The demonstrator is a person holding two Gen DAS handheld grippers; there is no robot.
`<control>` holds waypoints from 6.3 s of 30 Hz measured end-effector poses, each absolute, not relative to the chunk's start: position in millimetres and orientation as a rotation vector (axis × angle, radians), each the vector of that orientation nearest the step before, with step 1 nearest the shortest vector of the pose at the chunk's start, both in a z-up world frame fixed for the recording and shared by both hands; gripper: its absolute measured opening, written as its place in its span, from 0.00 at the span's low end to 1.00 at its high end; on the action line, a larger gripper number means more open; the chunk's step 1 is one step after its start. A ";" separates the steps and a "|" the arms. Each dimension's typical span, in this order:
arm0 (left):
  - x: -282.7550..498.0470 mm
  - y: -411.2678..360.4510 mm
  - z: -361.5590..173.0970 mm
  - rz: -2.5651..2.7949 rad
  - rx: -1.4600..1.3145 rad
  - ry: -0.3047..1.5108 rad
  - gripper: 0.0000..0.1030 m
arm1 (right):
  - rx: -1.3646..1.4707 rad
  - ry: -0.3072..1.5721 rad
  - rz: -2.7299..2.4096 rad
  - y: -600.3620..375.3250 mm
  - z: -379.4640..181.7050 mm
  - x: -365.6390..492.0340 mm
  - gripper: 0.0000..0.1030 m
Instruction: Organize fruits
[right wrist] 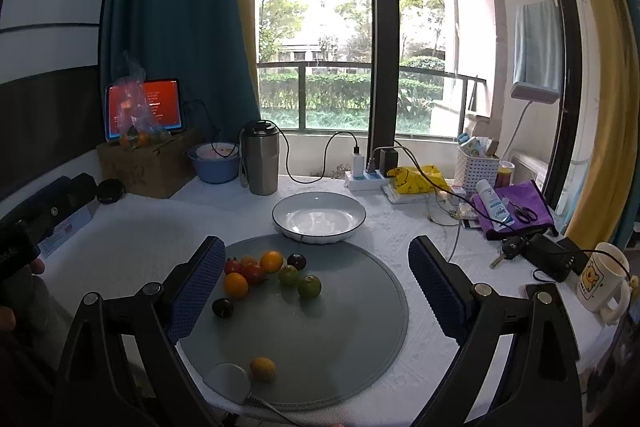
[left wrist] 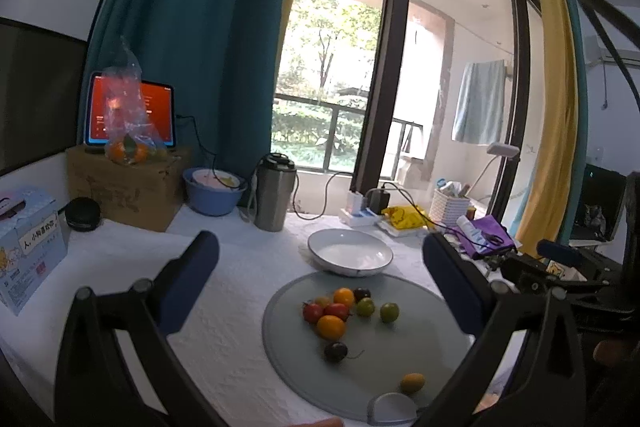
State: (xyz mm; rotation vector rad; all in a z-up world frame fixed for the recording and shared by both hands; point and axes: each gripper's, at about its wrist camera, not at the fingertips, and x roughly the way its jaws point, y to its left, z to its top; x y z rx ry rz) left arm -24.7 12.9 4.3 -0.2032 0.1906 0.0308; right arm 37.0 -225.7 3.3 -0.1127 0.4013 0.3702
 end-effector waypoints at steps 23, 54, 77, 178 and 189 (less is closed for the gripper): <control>-27.1 9.3 3.4 0.010 -0.201 0.198 1.00 | -0.111 0.399 0.372 -230.6 0.5 36.6 0.92; -33.5 9.9 1.6 0.004 -0.203 0.189 1.00 | -0.119 0.399 0.370 -227.3 0.0 35.8 0.92; -2.8 19.9 -51.8 0.002 -0.225 0.385 1.00 | -0.144 0.608 0.483 -198.9 -58.4 62.1 0.81; 278.1 -18.7 -76.4 -0.116 -0.214 0.736 0.45 | -0.132 0.728 0.544 -185.5 -81.6 313.7 0.48; 219.6 -16.8 -69.1 -0.097 -0.218 0.699 0.78 | -0.143 0.723 0.531 -201.6 -71.6 260.7 0.48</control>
